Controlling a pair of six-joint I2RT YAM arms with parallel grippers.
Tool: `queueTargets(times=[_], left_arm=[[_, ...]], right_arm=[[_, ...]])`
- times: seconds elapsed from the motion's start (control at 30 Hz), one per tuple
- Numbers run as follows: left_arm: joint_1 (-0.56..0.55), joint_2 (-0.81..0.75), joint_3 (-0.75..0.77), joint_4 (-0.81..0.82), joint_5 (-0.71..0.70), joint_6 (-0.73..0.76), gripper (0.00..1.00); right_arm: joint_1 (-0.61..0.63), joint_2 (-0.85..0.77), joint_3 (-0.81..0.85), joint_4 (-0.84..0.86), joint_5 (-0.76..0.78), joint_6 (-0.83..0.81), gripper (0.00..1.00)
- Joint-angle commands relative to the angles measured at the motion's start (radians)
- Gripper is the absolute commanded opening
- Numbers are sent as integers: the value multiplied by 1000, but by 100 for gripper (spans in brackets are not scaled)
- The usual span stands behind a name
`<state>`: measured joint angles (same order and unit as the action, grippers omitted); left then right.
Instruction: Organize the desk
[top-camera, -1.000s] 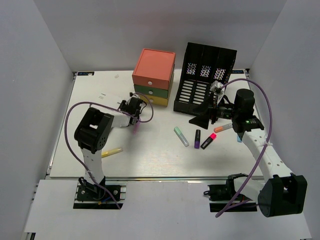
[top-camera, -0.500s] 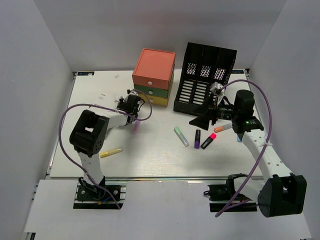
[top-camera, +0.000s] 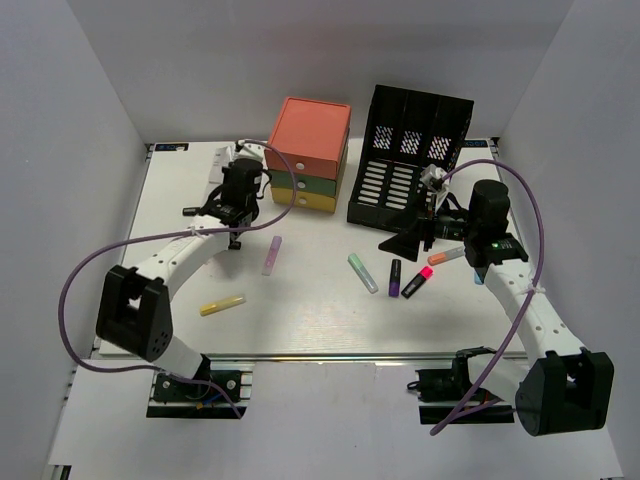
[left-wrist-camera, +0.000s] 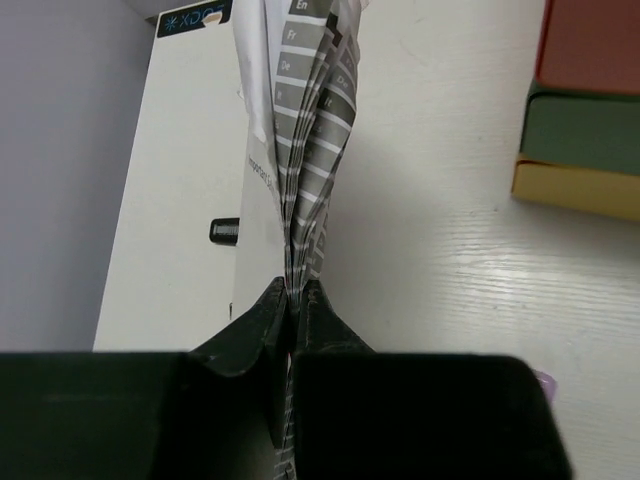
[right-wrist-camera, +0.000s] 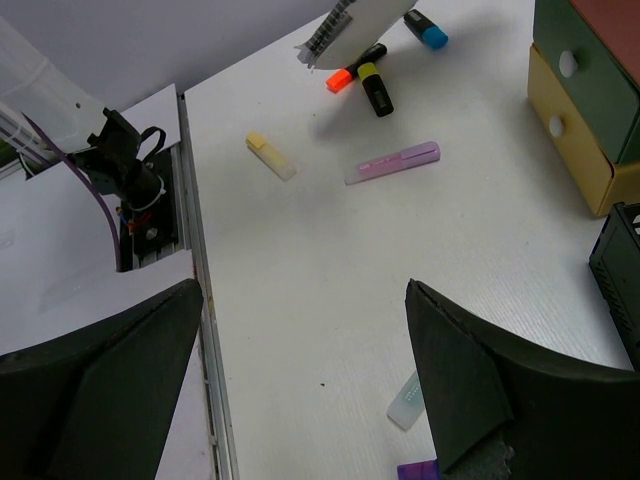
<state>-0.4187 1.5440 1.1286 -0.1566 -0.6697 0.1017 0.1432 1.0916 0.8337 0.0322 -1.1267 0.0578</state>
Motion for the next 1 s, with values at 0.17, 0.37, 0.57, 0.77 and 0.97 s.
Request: queueTargets(times=[0.17, 0.37, 0.57, 0.77, 0.97], left_arm=[[14, -175, 97, -139, 104, -120, 0], [1, -342, 158, -309, 223, -220, 0], [1, -432, 255, -509, 447, -315, 0], [1, -535, 241, -566, 662, -414, 0], [1, -552, 269, -566, 925, -528, 0]], right_arm=[[-5, -12, 1, 15, -22, -9, 87], [-2, 5, 16, -31, -10, -53, 86], [19, 34, 30, -64, -8, -50, 72], [61, 48, 22, -45, -24, -12, 57], [94, 85, -33, 171, -113, 160, 81]])
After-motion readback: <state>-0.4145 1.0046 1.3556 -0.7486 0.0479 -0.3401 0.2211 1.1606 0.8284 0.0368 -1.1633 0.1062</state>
